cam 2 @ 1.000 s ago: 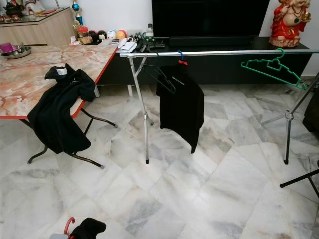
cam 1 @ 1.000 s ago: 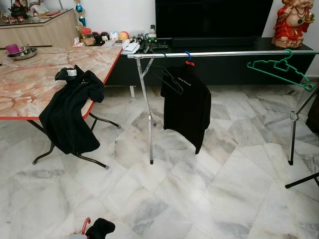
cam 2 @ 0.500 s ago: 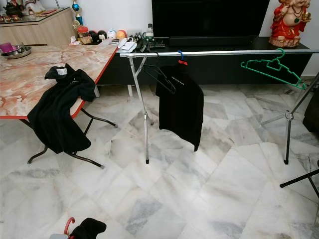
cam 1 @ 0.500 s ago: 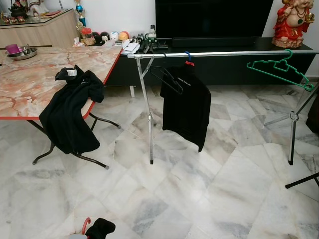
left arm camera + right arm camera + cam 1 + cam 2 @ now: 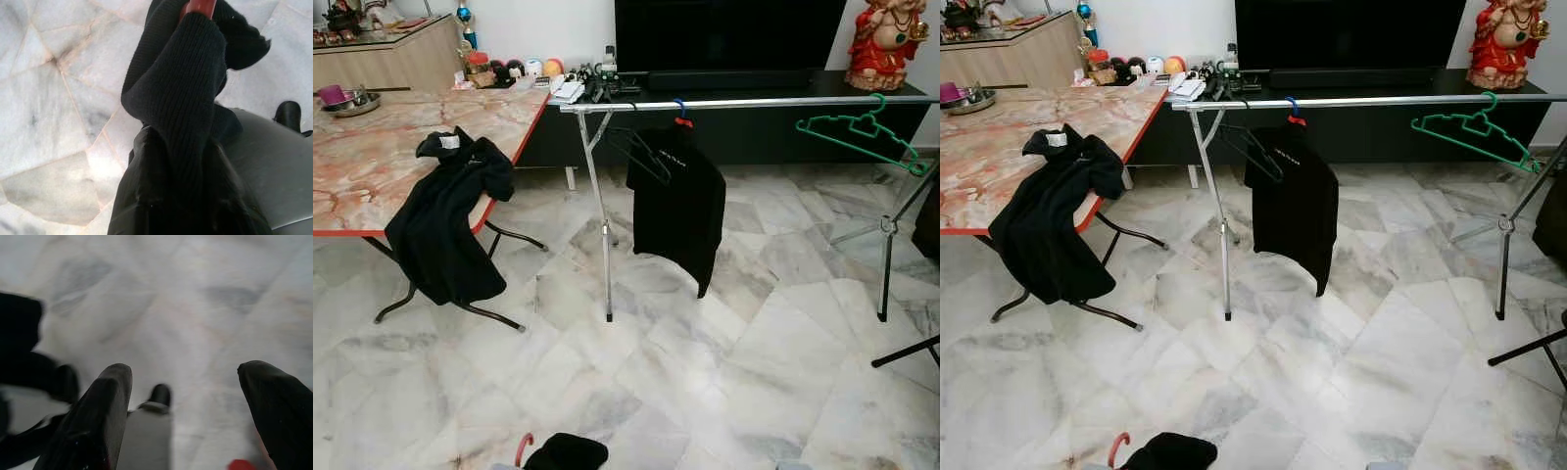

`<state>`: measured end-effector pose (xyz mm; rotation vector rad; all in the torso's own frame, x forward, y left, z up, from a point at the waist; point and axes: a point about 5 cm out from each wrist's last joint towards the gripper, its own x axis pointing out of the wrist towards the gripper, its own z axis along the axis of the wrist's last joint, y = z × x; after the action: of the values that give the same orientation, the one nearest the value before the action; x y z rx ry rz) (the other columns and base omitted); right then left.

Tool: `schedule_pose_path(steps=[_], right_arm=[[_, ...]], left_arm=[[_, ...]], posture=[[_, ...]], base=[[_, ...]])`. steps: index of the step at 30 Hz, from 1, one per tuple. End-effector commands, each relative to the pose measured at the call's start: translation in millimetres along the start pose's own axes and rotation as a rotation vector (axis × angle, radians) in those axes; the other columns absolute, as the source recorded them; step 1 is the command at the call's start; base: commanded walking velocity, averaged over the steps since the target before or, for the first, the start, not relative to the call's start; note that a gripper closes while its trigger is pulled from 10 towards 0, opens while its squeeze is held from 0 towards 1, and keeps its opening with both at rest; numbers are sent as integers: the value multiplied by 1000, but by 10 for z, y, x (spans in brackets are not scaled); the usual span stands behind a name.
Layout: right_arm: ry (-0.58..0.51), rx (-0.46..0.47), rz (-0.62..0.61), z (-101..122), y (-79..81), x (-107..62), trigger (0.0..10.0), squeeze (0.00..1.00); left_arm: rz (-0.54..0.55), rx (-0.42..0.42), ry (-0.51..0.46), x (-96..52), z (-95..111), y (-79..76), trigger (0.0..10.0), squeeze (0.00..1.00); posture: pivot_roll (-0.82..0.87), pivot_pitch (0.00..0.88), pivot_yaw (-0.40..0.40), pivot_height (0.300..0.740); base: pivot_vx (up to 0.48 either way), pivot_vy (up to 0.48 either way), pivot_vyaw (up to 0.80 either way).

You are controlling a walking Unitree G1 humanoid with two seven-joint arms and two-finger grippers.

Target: Hang hanger

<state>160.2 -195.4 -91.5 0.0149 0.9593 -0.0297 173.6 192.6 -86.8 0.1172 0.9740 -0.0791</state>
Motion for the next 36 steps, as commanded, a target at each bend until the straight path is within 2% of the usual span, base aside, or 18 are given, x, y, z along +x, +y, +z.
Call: schedule_pose_path(steps=[1,9,11,17,27,36], right_arm=[[10,-6,17,-30,36,-2,10000,0],[1,25,-8,1,15,4,10000,0],[-9,56,-22,12,3,4,10000,0],[-21,86,-31,32,-9,7,10000,0],[-14,78,-28,19,-15,3,10000,0],[-19,78,-22,34,-14,6,10000,0]], left_arm=[[13,12,11,-7,-39,7,10000,0],[37,17,-2,-6,-25,15,10000,0],[51,4,-13,-9,-3,63,10000,0],[27,9,-19,-9,24,91,10000,0],[48,8,-53,-10,82,130,10000,0],[39,10,-78,10,171,85,10000,0]], posture=[[18,49,38,740],[21,49,40,740],[22,49,40,740],[21,49,41,740],[19,51,40,740],[19,49,40,740]], base=[[0,0,0],[0,0,0],[0,0,0],[0,0,0],[275,0,0],[309,0,0]])
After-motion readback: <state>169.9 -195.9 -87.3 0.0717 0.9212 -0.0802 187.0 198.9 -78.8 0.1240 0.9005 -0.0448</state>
